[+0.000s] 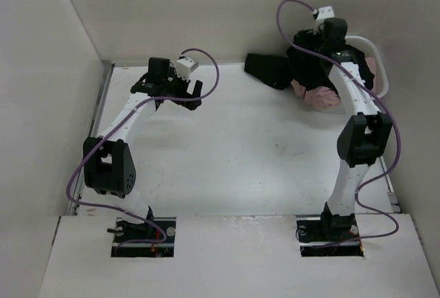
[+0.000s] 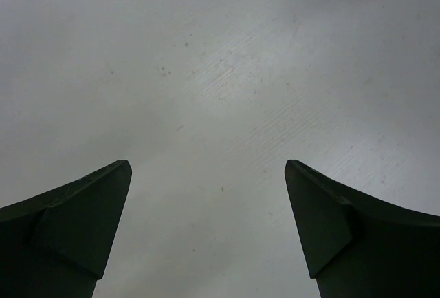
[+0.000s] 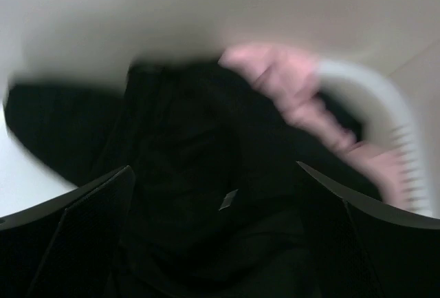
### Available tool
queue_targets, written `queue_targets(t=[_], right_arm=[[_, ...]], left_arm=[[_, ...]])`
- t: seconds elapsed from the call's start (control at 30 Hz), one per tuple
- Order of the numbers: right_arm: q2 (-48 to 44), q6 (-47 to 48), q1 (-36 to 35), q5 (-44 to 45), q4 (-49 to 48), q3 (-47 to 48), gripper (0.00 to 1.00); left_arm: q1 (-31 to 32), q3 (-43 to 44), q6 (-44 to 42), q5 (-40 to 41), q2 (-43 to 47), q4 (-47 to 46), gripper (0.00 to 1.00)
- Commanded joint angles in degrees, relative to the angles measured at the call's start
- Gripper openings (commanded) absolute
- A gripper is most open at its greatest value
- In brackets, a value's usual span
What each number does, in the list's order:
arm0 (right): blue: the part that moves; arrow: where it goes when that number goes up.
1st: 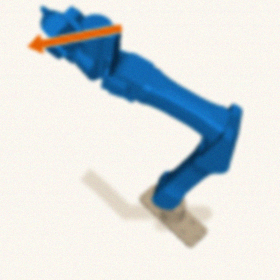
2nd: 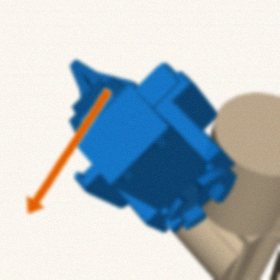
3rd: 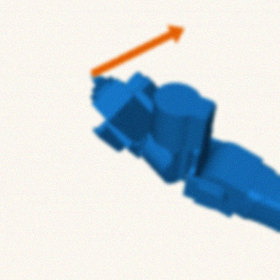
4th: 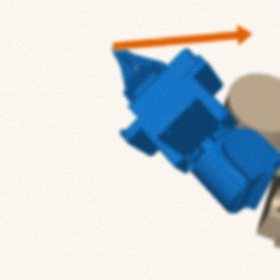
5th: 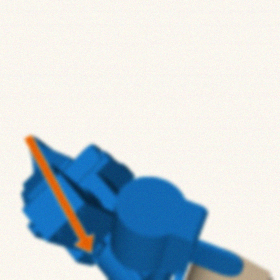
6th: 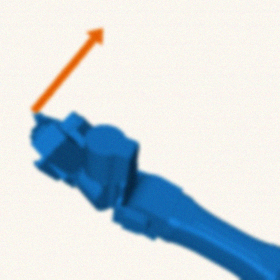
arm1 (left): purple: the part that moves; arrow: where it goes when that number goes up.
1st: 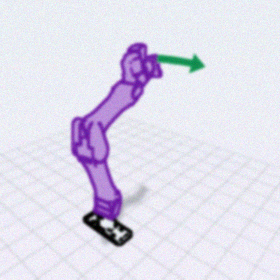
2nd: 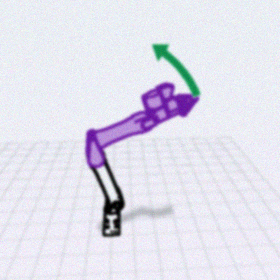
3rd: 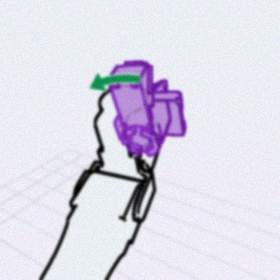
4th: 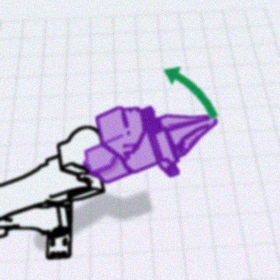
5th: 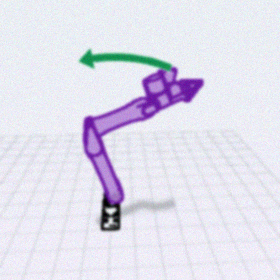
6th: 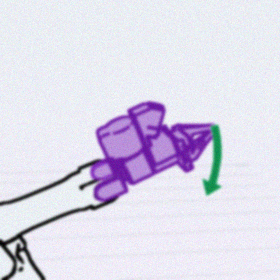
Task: Fold and stack the trousers
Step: Grab the trousers from the pile
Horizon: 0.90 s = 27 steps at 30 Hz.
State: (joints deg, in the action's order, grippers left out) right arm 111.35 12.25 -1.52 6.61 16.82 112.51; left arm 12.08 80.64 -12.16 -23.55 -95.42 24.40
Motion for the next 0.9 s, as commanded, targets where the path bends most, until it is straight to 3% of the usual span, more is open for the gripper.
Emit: queue_targets(t=[0.0,0.1,0.13,0.23,0.37,0.43,0.7,0.87], right_arm=[[4.03,-0.29,-3.0,-0.64,11.39,4.55,1.0],[7.38,-1.26,-3.62,2.16,11.22,6.93,1.0],[7.91,-0.92,-3.79,4.18,10.26,6.93,0.95],[8.01,1.19,-4.58,10.16,4.29,3.96,0.59],[7.66,6.11,-6.43,15.26,2.61,2.81,0.18],[6.34,7.96,-7.57,19.12,1.38,2.28,0.04],[-6.31,19.37,-16.35,32.49,-15.75,1.92,0.0],[-8.96,29.57,-30.65,35.75,-19.98,8.67,0.0]], left_arm=[[0.53,-0.39,-2.94,2.44,1.63,1.96,1.0],[0.71,-3.02,-5.49,6.14,2.95,1.53,1.0],[0.71,-3.82,-6.02,6.93,3.48,1.44,1.0],[0.71,-6.28,-5.94,7.64,5.41,1.79,1.0],[1.15,-10.58,-5.59,7.91,9.1,0.56,1.0],[1.41,-12.87,-5.5,7.99,11.12,-0.05,1.0],[-0.51,-21.66,-4.36,9.14,21.66,-4.01,0.99],[-6.83,-25.96,2.13,9.22,29.66,-8.57,0.99]])
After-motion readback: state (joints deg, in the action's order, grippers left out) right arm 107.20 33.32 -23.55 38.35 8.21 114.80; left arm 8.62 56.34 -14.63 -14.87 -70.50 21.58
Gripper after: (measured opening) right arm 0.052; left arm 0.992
